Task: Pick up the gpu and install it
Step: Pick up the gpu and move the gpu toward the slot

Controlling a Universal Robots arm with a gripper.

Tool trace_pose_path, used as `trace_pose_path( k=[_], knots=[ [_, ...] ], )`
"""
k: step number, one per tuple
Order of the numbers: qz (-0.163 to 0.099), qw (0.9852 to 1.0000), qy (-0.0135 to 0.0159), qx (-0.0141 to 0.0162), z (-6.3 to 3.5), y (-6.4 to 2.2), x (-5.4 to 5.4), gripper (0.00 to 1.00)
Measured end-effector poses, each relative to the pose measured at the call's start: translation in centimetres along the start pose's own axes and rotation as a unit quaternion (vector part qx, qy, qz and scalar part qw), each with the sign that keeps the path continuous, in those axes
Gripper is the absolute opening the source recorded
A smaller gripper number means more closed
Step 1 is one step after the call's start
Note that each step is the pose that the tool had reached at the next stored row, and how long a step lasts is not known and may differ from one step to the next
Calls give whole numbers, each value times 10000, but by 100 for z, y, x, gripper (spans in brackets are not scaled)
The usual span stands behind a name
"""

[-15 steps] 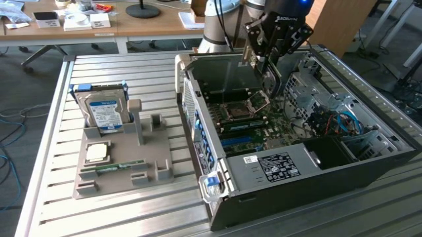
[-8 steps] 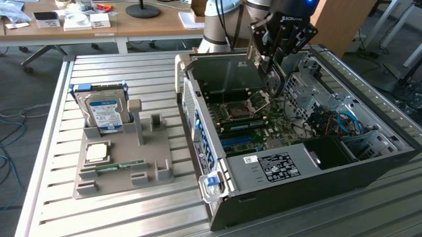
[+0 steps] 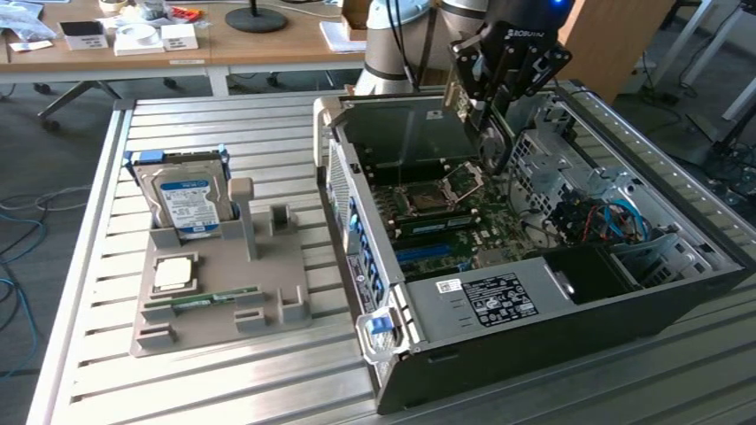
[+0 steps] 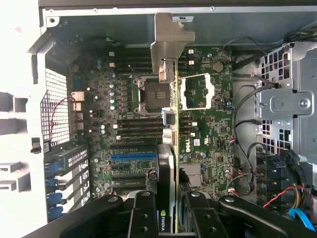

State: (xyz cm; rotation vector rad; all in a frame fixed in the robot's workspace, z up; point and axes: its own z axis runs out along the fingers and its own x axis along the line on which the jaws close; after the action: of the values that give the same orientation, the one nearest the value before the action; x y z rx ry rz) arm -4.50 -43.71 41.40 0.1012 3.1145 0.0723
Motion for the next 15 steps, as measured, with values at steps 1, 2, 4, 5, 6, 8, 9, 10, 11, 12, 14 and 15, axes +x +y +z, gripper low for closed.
trace_pose_path(
  k=[1, 2, 4, 5, 6, 8, 9, 10, 11, 12, 14, 15],
  knots=[
    [0, 10000, 0, 0, 0, 0, -2, 27],
    [-1, 10000, 0, 0, 0, 0, -6, 27],
    [0, 10000, 0, 0, 1, 1, -17, 27],
    [0, 10000, 0, 0, 1, 2, -24, 27],
    [0, 10000, 0, 0, 1, 2, -32, 27],
    [0, 10000, 0, 0, 2, 3, -48, 27],
    [-1, 10000, 1, 0, 2, 4, -56, 27],
    [0, 10000, 0, 0, 2, 5, -64, 27],
    [0, 10000, 0, 0, 3, 5, -72, 27],
    [0, 10000, 0, 0, 3, 6, -81, 27],
    [0, 10000, 0, 0, 3, 7, -96, 27],
    [0, 10000, 0, 0, 3, 7, -103, 27]
  ],
)
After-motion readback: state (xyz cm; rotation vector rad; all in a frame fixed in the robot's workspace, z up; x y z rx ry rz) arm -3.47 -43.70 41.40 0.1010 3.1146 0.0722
